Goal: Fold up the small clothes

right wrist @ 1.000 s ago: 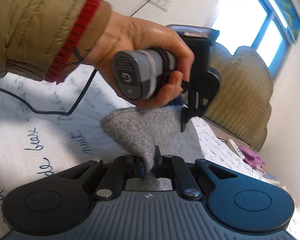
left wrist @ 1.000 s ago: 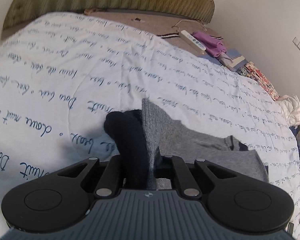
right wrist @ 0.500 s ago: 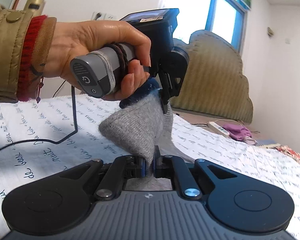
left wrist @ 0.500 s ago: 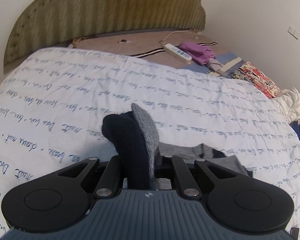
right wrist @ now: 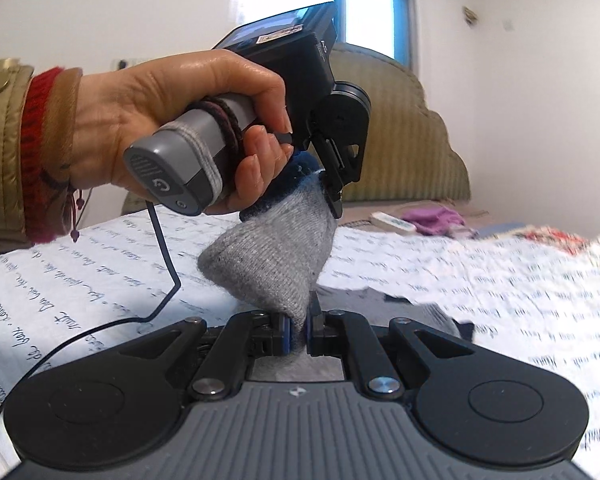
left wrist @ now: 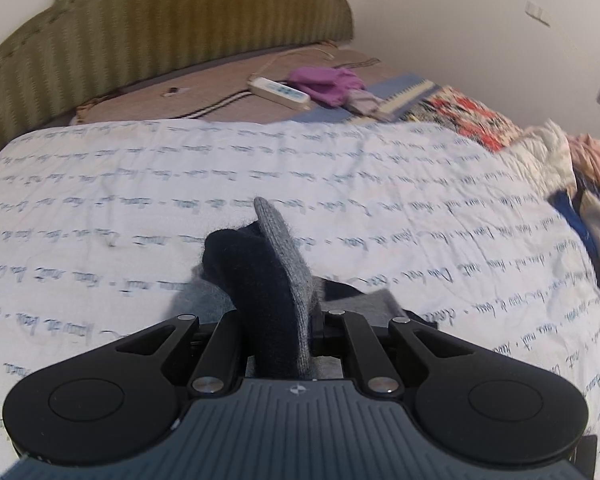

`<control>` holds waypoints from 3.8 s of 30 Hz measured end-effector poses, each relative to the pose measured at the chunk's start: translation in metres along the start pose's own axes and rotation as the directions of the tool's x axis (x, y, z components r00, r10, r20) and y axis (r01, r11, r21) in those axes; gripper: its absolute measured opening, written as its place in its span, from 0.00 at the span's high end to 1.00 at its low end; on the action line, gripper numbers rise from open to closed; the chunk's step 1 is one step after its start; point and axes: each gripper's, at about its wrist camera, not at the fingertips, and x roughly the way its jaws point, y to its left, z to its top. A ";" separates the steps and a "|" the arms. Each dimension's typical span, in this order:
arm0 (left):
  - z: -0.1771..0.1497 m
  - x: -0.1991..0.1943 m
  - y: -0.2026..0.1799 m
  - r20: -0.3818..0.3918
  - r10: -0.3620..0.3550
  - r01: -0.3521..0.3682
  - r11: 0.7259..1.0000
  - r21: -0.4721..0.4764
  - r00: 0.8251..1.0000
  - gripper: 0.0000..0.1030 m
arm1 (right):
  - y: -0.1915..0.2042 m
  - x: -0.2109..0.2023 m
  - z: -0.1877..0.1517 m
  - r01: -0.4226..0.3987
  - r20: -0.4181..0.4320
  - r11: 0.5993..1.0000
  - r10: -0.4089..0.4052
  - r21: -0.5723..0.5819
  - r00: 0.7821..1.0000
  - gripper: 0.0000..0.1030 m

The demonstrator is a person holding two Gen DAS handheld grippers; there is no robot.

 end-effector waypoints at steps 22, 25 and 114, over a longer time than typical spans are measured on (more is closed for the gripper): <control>-0.039 0.089 -0.083 -0.124 0.052 -0.035 0.990 0.139 0.991 0.90 | -0.083 0.005 -0.050 -0.004 -0.155 0.946 0.057 0.323 0.986 0.93; -0.040 0.094 -0.083 -0.133 0.053 -0.035 0.990 0.137 0.990 0.89 | -0.085 0.007 -0.052 -0.003 -0.165 0.945 0.060 0.327 0.985 0.93; -0.225 -0.066 0.049 0.029 0.014 -0.022 0.951 0.308 0.999 0.06 | -0.159 0.015 -0.043 0.068 -0.357 0.857 0.139 0.510 0.924 0.64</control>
